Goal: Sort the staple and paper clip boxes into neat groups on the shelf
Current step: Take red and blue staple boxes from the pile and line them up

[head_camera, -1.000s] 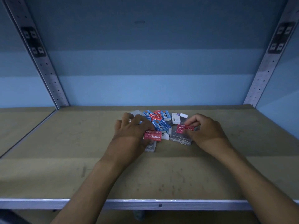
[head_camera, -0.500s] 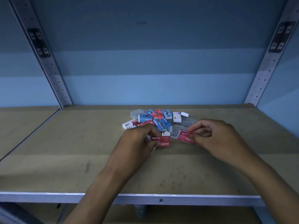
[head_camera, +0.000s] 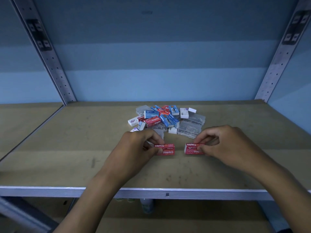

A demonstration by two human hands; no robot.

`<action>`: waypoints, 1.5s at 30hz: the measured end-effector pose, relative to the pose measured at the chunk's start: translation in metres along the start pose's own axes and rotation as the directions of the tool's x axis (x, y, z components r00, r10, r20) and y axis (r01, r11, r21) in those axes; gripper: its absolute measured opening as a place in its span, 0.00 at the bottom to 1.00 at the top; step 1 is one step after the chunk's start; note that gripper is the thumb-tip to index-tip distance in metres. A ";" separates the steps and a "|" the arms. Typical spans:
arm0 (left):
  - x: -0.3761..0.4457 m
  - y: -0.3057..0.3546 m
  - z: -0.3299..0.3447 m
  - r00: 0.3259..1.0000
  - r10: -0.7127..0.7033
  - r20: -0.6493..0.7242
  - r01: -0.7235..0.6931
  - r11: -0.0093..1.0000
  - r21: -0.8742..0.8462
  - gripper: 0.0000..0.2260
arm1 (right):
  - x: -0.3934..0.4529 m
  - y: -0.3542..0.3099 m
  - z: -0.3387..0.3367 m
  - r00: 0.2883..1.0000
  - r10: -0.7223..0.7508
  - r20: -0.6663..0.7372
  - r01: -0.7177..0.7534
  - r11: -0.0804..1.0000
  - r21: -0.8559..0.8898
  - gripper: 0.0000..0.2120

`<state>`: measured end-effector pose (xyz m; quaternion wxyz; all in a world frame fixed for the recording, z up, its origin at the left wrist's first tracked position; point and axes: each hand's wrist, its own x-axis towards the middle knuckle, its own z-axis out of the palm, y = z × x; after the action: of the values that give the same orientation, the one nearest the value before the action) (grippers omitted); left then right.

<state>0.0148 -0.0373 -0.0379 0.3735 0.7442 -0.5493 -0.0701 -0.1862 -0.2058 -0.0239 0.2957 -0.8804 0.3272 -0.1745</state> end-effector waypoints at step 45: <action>0.005 0.059 0.063 0.972 0.156 0.179 -0.146 0.987 -0.067 0.06 | -0.051 0.045 -0.049 1.000 -0.007 0.005 0.008 0.990 -0.141 0.05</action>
<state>-0.0609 -0.0789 -0.0436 0.3453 0.6804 -0.6343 -0.1242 -0.2688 -0.2190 -0.0211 0.2330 -0.9007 0.3347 -0.1501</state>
